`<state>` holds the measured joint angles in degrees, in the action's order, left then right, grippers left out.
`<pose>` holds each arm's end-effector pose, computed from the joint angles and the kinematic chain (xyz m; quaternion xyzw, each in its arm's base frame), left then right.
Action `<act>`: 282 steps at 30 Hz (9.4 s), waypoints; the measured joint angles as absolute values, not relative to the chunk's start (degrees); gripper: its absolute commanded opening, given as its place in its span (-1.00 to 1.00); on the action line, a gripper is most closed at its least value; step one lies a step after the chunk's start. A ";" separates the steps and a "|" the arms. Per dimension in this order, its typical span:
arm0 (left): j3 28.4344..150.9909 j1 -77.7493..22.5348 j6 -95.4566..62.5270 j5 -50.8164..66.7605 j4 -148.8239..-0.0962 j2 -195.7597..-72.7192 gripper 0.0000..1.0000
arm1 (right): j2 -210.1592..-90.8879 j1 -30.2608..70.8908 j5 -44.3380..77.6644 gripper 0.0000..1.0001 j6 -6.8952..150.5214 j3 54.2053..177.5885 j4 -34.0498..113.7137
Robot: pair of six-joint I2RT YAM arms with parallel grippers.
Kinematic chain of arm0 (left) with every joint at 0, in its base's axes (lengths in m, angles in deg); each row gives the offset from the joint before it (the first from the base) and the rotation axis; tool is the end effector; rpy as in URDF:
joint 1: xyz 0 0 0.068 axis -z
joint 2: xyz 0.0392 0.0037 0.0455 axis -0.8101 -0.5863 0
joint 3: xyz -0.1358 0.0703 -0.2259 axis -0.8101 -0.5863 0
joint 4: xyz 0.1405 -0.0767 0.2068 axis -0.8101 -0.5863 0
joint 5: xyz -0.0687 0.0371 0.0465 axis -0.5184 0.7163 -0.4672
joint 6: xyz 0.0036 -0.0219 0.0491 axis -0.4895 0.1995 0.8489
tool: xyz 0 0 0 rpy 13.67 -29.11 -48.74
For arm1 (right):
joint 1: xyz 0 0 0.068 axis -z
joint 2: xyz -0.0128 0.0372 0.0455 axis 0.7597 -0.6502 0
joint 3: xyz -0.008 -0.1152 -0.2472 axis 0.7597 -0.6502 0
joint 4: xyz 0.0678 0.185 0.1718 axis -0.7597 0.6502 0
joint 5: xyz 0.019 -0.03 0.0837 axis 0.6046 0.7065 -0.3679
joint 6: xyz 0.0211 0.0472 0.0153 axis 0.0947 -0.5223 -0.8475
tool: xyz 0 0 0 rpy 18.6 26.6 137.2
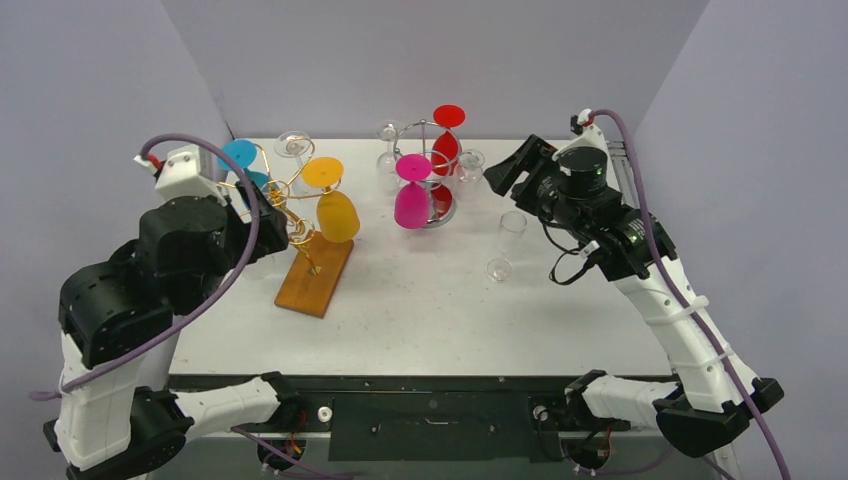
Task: Take the wine glass off the wine glass rack
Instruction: Pick up the wine glass from the wine rack.
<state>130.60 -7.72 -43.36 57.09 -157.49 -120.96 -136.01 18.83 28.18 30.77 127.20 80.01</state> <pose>0.0802 -0.0503 0.5245 -0.1182 0.8217 -0.0930 0.5498 0.1961 0.1131 0.4591 0.1421 0.8085 0.3392 0.4593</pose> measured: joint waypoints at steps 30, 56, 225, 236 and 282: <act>113.70 -28.48 -40.15 62.95 -159.78 -114.51 0.73 | -168.07 -1.78 18.02 0.14 25.44 151.07 71.53; 107.58 -47.08 -43.32 36.55 -148.42 -110.36 0.33 | -158.72 -1.54 17.12 0.14 27.60 141.54 71.09; 88.52 -61.33 -60.94 32.07 -128.75 -94.91 -1.00 | -147.31 0.23 18.11 0.07 30.05 128.40 72.73; 87.54 -61.33 -62.69 32.64 -127.44 -94.08 -1.00 | -147.29 0.23 18.41 0.07 30.03 128.18 72.73; 85.62 -61.31 -64.50 35.24 -120.97 -96.55 -1.00 | -146.78 0.23 19.38 0.07 30.40 127.57 72.75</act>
<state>85.62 -61.31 -64.50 35.24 -120.97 -96.55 -146.78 0.23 19.38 30.40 127.57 72.75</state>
